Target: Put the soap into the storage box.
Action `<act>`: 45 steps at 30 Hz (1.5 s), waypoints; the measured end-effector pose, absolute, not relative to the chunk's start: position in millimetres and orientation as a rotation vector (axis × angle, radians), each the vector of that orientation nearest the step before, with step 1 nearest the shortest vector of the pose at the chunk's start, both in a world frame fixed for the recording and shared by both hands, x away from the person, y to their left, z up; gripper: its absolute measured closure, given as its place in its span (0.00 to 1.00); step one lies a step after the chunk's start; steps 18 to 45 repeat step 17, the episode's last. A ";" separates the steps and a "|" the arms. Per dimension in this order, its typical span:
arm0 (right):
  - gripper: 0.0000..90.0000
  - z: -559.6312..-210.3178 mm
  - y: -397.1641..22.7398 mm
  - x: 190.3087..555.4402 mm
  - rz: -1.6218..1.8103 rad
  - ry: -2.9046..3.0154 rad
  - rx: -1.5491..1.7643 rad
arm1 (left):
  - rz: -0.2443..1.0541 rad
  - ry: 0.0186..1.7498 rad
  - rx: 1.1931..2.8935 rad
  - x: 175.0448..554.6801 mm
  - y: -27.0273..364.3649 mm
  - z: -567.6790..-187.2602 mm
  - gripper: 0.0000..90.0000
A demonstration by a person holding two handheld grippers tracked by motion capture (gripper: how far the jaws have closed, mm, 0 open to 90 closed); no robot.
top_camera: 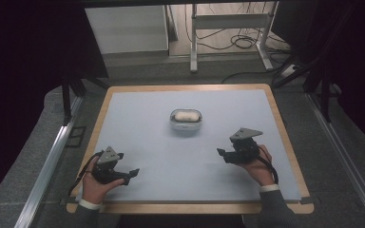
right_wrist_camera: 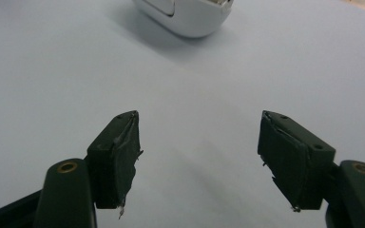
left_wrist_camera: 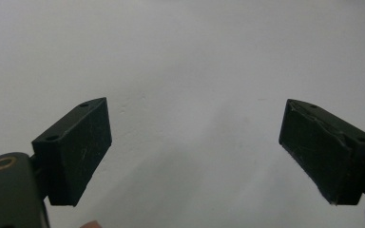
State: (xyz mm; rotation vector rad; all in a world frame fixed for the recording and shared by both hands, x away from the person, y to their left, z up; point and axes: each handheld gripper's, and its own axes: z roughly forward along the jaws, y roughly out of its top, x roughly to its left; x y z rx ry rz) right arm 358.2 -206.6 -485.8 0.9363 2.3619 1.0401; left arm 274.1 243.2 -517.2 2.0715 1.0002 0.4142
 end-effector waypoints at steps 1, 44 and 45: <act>0.34 -487.2 -208.2 356.6 1.038 2.360 0.939 | 0.415 1.000 2.070 273.7 243.3 -516.5 0.12; 0.32 -500.7 -221.5 352.1 1.034 2.343 0.986 | 0.418 1.002 2.074 275.0 243.4 -518.9 0.12; 0.32 -500.7 -221.5 352.1 1.034 2.343 0.986 | 0.418 1.002 2.074 275.0 243.4 -518.9 0.12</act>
